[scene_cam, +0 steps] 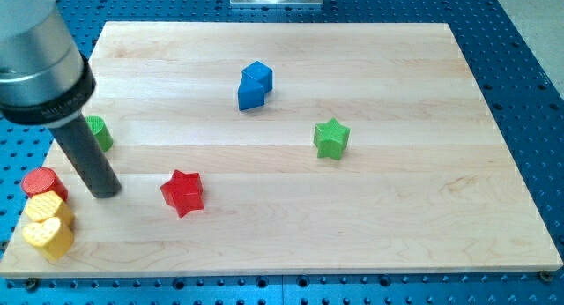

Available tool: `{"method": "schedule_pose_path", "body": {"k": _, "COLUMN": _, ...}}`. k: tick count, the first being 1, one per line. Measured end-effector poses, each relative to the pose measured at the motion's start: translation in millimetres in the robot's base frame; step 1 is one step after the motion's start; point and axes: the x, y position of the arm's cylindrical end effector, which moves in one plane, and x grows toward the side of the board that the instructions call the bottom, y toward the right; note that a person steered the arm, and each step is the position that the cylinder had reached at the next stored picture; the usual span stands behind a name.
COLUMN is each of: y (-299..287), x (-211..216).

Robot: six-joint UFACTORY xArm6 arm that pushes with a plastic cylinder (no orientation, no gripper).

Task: Place the green circle above the red star

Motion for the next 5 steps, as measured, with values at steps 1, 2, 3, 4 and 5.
{"method": "schedule_pose_path", "body": {"k": 1, "y": -35, "x": -34}}
{"method": "schedule_pose_path", "body": {"k": 2, "y": -71, "x": -35}}
{"method": "schedule_pose_path", "body": {"k": 3, "y": -64, "x": -69}}
{"method": "schedule_pose_path", "body": {"k": 4, "y": 6, "x": -61}}
{"method": "schedule_pose_path", "body": {"k": 5, "y": 92, "x": -27}}
